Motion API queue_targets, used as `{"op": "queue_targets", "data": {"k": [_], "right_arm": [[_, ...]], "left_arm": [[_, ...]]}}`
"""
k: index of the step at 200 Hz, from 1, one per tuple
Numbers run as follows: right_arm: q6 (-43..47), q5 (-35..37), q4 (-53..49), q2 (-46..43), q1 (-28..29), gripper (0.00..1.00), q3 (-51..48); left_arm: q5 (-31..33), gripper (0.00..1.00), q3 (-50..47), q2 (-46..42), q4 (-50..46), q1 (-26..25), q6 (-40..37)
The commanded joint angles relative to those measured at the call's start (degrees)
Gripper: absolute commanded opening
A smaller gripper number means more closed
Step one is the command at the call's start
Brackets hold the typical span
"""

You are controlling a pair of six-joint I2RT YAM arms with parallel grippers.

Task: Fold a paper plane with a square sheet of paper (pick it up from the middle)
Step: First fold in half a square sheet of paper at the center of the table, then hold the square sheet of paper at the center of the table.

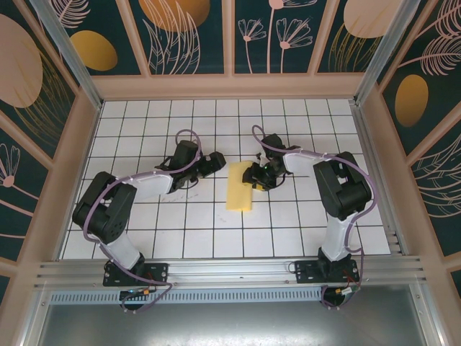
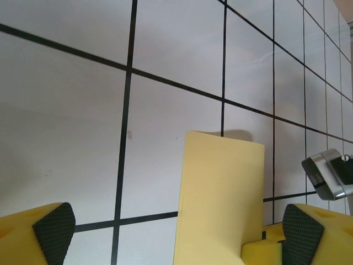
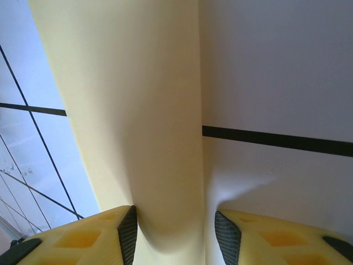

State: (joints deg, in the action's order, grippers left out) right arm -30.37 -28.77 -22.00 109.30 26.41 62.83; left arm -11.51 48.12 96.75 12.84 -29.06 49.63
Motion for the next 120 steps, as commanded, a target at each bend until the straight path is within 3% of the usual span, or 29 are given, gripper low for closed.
{"op": "queue_targets", "data": {"k": [1, 68, 120], "right_arm": [[0.8, 16.7, -2.4, 9.9, -0.3, 0.48, -4.4], [1.5, 19.9, -2.8, 12.3, 0.1, 0.48, -4.8], [1.6, 21.9, -2.9, 13.7, 0.3, 0.48, -4.8]], "left_arm": [[0.0, 0.98, 0.9, -2.1, -0.9, -0.4, -4.6], [-9.2, 0.97, 1.0, -0.2, 3.6, -0.4, -5.1], [-14.1, 0.77, 2.6, 4.2, 4.5, -0.5, -3.1]]}}
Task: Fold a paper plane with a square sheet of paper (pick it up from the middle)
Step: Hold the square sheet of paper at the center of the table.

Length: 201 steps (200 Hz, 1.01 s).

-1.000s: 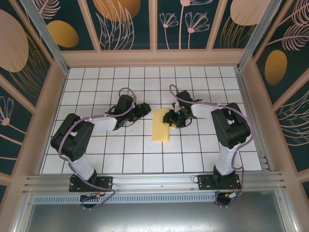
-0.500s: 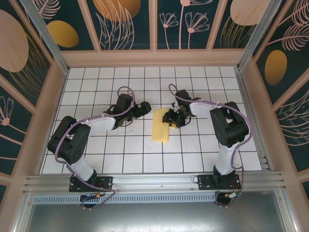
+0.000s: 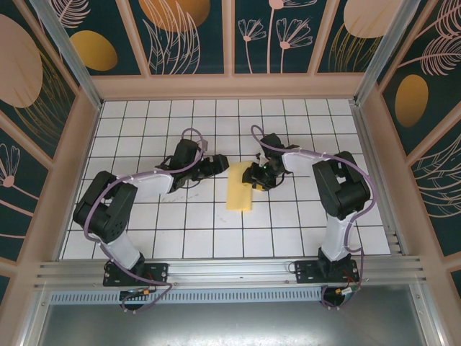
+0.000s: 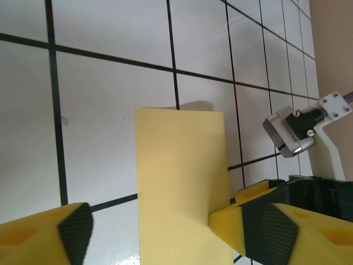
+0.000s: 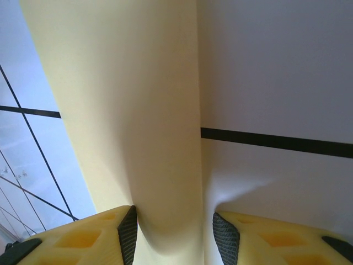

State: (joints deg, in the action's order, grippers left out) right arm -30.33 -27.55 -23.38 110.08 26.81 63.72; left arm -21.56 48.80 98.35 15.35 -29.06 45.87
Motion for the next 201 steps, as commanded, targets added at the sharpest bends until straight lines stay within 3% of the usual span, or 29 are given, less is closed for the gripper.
{"op": "queue_targets", "data": {"k": [1, 105, 201], "right_arm": [[1.6, 20.7, -1.4, 13.0, -0.1, 0.48, -5.6], [2.4, 22.6, -1.9, 15.5, 0.5, 0.48, -4.8], [3.2, 24.1, -2.1, 16.5, 0.7, 0.48, -4.6]], "left_arm": [[-4.1, 0.77, 2.0, 2.7, 2.0, -0.5, 0.7], [-8.5, 0.43, 4.9, 8.7, 1.9, -1.5, 3.6], [-9.4, 0.29, 8.4, 13.1, -0.8, -3.7, 2.7]]}}
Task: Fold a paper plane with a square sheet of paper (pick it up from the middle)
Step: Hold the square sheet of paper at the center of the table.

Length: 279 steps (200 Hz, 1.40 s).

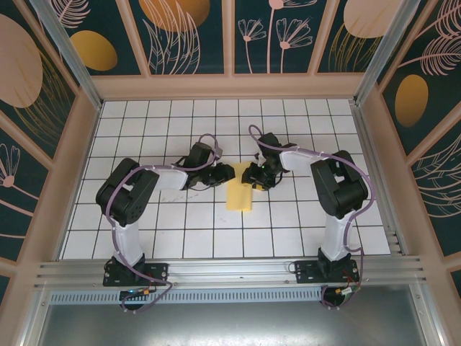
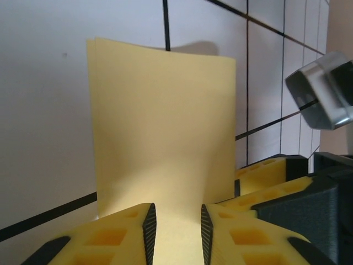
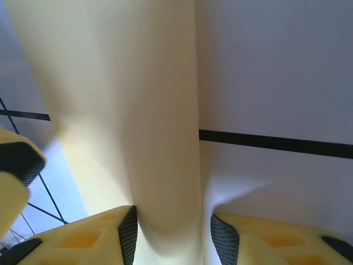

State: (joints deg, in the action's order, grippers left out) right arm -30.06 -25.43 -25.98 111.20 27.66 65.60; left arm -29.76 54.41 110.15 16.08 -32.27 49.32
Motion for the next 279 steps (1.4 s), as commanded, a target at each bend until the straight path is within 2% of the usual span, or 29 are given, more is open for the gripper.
{"op": "queue_targets", "data": {"k": [1, 61, 129, 211, 241, 279], "right_arm": [[2.9, 21.9, 0.5, 15.4, -0.1, 0.48, -6.5], [2.8, 21.8, 0.8, 16.1, 0.1, 0.48, -6.5], [3.1, 22.3, 0.7, 16.3, 0.2, 0.48, -6.6], [3.4, 22.3, 0.1, 15.7, 0.3, 0.48, -6.4], [3.6, 20.3, -1.2, 10.7, 0.3, 0.49, -4.8], [3.4, 16.0, -2.9, -1.1, -0.2, 0.55, -1.3]], "left_arm": [[-1.3, 0.29, 2.8, 1.3, -1.6, -0.4, -0.7], [-1.1, 0.24, 3.1, 2.5, -2.4, -0.7, -1.0], [-0.5, 0.13, 2.9, 4.0, -4.3, -0.8, -1.5], [3.3, 0.00, 2.7, 6.6, -12.1, -0.8, -3.4], [5.4, 0.00, 2.0, 7.5, -15.1, -0.8, -4.6], [7.5, 0.00, 1.6, 8.4, -16.5, -0.9, -5.3]]}}
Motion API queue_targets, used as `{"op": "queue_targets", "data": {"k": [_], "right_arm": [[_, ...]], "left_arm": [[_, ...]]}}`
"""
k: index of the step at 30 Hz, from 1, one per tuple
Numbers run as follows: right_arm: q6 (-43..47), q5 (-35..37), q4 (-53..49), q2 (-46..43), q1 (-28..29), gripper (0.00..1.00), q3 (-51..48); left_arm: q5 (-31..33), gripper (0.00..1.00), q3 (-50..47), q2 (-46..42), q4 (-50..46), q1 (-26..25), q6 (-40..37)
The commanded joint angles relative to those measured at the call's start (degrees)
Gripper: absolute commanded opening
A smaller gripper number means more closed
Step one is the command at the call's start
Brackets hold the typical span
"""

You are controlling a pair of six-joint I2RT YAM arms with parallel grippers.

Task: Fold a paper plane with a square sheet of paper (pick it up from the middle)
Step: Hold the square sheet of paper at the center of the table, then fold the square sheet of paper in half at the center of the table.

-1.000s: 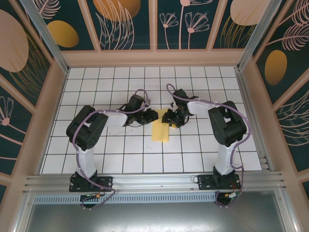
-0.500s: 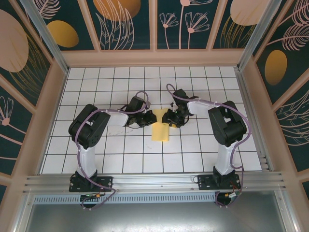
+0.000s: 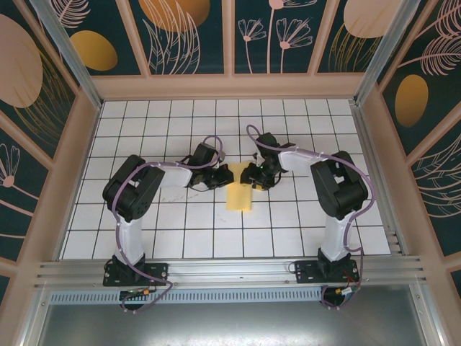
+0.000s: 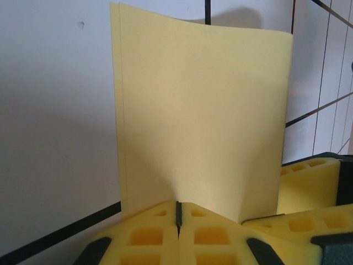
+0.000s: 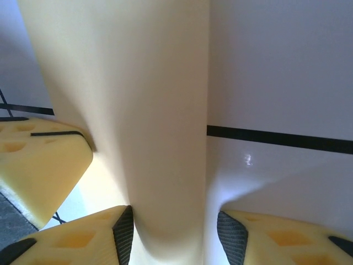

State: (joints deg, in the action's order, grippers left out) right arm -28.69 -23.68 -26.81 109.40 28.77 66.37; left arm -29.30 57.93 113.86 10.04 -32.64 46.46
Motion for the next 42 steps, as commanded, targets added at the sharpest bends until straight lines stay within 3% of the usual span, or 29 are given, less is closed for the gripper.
{"op": "queue_targets", "data": {"k": [1, 4, 7, 8, 10, 11, 13, 22, 29, 42], "right_arm": [[1.9, 14.2, -2.0, 0.3, -1.4, 0.56, -1.9], [0.8, 12.3, -1.8, -6.0, -2.3, 0.60, -0.2], [-0.1, 10.5, -0.9, -9.6, -2.1, 0.57, 1.0], [-0.5, 9.1, 0.1, -10.0, -1.8, 0.49, 1.0], [-1.5, 4.7, 2.9, -10.0, -0.9, 0.20, 0.7], [-2.2, 2.5, 4.6, -9.5, -0.3, 0.10, 0.4], [-3.7, -0.6, 7.0, -7.9, 0.6, 0.00, 0.5], [-6.4, -4.0, 11.7, 0.9, 3.4, 0.00, 1.0], [-4.6, -3.7, 13.1, 1.2, 2.9, 0.00, -4.3], [2.7, -4.3, 17.5, -8.3, -9.6, 0.00, -19.7]], "left_arm": [[7.1, 0.00, -1.9, 4.7, -10.4, -0.4, -2.4], [7.9, 0.00, -3.4, 5.1, -10.8, -0.4, -2.6], [8.2, 0.00, -3.4, 5.4, -11.0, -0.4, -2.6], [8.4, 0.00, -3.3, 5.5, -11.1, -0.5, -2.6], [8.7, 0.00, -3.4, 5.6, -11.2, -0.5, -2.4], [8.9, 0.00, -3.4, 5.6, -11.3, -0.4, -2.3], [9.1, 0.00, -3.4, 5.6, -11.5, -0.5, -2.1], [9.3, 0.00, -3.0, 6.5, -12.2, -0.5, -1.8], [11.6, 0.00, -3.5, 7.2, -13.9, -0.5, -1.4], [14.6, 0.00, -6.2, 8.2, -15.2, -0.5, -0.2]]}}
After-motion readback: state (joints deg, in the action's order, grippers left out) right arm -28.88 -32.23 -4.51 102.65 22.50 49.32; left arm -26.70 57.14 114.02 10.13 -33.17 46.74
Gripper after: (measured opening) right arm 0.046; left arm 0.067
